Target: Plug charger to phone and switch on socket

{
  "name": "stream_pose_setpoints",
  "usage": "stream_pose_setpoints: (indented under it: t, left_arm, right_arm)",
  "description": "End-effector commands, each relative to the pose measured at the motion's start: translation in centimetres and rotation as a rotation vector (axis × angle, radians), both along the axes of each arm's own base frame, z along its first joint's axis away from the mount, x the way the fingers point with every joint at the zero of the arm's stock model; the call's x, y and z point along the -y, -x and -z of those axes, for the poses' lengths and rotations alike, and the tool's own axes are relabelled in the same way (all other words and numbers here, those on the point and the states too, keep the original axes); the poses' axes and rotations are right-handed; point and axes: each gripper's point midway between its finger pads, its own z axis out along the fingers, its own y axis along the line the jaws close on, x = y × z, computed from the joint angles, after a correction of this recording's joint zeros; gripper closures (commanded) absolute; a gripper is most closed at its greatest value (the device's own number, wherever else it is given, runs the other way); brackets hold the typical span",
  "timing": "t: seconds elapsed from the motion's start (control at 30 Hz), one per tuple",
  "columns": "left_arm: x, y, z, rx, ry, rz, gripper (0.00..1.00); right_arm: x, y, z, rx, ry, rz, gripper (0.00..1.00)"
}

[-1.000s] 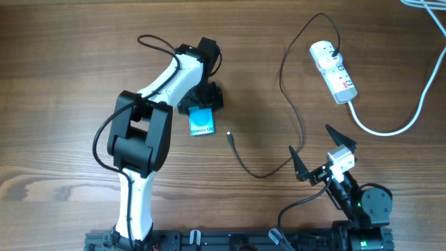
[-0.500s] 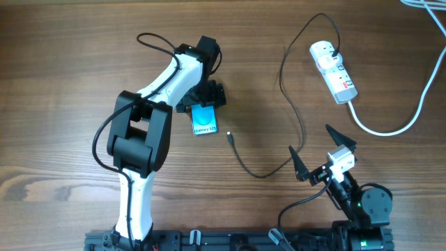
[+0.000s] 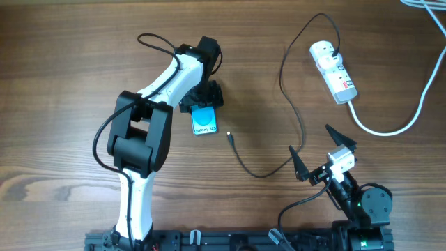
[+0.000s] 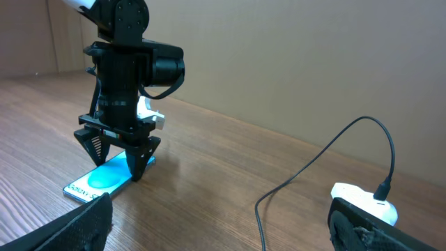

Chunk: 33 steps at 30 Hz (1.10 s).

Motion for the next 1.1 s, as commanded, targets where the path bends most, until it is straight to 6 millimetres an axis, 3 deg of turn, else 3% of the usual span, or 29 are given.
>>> stream_pose_setpoints:
  t: [0.0,0.1,0.3,0.43,0.73,0.93,1.07]
  left_arm:
    - [-0.7,1.3,2.6,-0.060,-0.037,0.002,0.12]
    - [-0.7,1.1,2.6,-0.054,-0.034,0.002,0.00]
    - [-0.7,1.1,2.6,-0.052,-0.037,0.003,0.01]
    - [-0.8,1.1,2.6,-0.051,-0.041,0.003,0.07]
    - [-0.7,1.1,2.6,-0.055,-0.032,0.028,0.07]
    - [-0.7,1.1,2.6,-0.055,-0.032,0.028,0.02]
    - [-0.7,1.1,2.6,-0.055,-0.032,0.029,0.08]
  right_arm:
    - [0.1,0.0,-0.2,0.008,-0.004,0.002,0.00]
    - [0.1,0.0,-0.2,0.008,-0.004,0.002,0.00]
    - [0.1,0.0,-0.2,0.008,-0.004,0.002,0.00]
    - [0.1,0.0,-0.2,0.008,-0.004,0.002,0.00]
    - [-0.2,0.2,-0.5,0.021,-0.007,-0.018,0.00]
    - [-0.1,0.4,-3.1,0.111,-0.055,-0.014,0.00]
    - [-0.2,0.6,-4.5,0.074,-0.228,-0.039,0.00]
